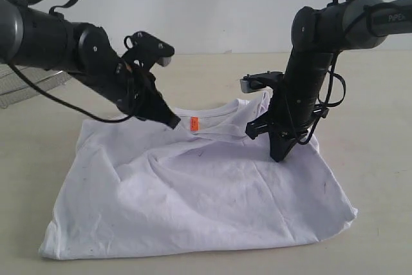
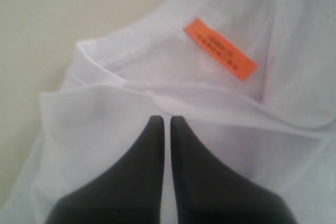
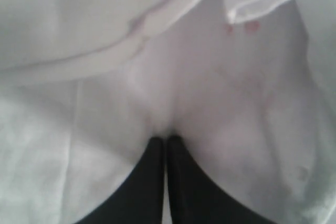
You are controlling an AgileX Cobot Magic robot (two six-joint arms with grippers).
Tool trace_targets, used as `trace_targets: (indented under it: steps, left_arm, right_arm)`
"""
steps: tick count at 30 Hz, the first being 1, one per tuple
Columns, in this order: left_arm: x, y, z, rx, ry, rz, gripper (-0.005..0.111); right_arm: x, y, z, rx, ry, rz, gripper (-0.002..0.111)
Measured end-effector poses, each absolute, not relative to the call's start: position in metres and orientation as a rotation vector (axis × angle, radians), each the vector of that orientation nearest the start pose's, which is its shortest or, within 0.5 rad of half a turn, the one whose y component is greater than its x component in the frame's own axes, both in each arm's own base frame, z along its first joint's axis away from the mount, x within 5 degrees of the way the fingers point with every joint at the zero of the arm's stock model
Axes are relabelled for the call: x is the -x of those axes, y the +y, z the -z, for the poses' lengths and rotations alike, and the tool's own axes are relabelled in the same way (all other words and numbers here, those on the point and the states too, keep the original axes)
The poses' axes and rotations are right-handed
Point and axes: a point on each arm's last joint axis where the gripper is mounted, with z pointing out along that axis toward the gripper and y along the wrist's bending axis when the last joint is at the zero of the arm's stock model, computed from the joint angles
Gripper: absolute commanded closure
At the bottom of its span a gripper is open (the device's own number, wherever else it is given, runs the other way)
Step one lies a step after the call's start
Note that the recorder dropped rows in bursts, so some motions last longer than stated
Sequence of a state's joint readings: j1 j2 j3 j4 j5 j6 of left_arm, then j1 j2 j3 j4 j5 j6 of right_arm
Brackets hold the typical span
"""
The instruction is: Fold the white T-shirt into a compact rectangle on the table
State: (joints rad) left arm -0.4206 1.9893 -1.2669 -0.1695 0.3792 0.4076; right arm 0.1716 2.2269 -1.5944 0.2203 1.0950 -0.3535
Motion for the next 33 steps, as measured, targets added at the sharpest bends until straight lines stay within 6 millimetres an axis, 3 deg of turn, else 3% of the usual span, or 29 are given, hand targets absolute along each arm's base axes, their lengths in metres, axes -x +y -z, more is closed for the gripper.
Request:
trace_targets:
  steps: [3, 6, 11, 14, 19, 24, 27, 30, 32, 33]
  left_arm:
    - [-0.401, -0.157, -0.165, -0.767, 2.420, 0.077, 0.102]
    - [-0.410, -0.138, -0.164, -0.719, 2.452, 0.031, 0.102]
    - [-0.406, -0.126, -0.184, -0.693, 2.487, 0.012, 0.102]
    - [-0.396, -0.122, -0.201, -0.774, 2.513, -0.013, 0.102]
    - [-0.390, -0.116, -0.197, -0.933, 2.568, -0.062, 0.102]
    - [-0.402, -0.114, -0.187, -1.044, 2.445, -0.115, 0.102]
    - [-0.411, -0.100, -0.185, -1.022, 2.422, -0.125, 0.102]
    - [-0.417, -0.076, -0.187, -0.988, 2.432, -0.009, 0.102]
    - [-0.418, -0.061, -0.187, -0.928, 2.424, 0.193, 0.102]
    - [-0.420, -0.049, -0.187, -0.855, 2.403, 0.392, 0.102]
  right_arm:
    - [-0.414, 0.090, -0.123, 0.656, 3.108, -0.317, 0.108]
    - [-0.414, 0.090, -0.123, 0.656, 3.108, -0.317, 0.108]
    - [-0.414, 0.090, -0.123, 0.660, 3.108, -0.317, 0.108]
    - [-0.414, 0.090, -0.123, 0.663, 3.107, -0.317, 0.108]
    - [-0.414, 0.090, -0.123, 0.663, 3.107, -0.317, 0.108]
    - [-0.414, 0.090, -0.123, 0.665, 3.104, -0.317, 0.108]
    - [-0.414, 0.090, -0.123, 0.668, 3.103, -0.317, 0.108]
    - [-0.414, 0.090, -0.123, 0.671, 3.102, -0.317, 0.108]
    - [-0.414, 0.090, -0.123, 0.671, 3.102, -0.317, 0.108]
    - [-0.414, 0.090, -0.123, 0.675, 3.103, -0.318, 0.108]
